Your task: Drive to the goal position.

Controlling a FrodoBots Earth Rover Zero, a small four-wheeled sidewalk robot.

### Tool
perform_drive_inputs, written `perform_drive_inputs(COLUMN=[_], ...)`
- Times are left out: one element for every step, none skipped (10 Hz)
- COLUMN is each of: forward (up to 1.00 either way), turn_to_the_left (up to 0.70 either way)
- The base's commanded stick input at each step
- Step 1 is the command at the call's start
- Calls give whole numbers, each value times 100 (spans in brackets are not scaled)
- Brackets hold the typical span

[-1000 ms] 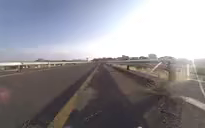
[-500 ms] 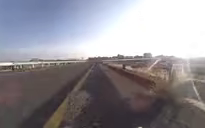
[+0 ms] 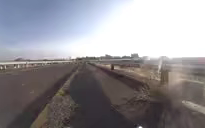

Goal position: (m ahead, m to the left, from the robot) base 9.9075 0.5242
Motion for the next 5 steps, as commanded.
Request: perform_drive_inputs(forward=[50,50,50,50,50], turn_to_the_left=[0,0,25,50,33])
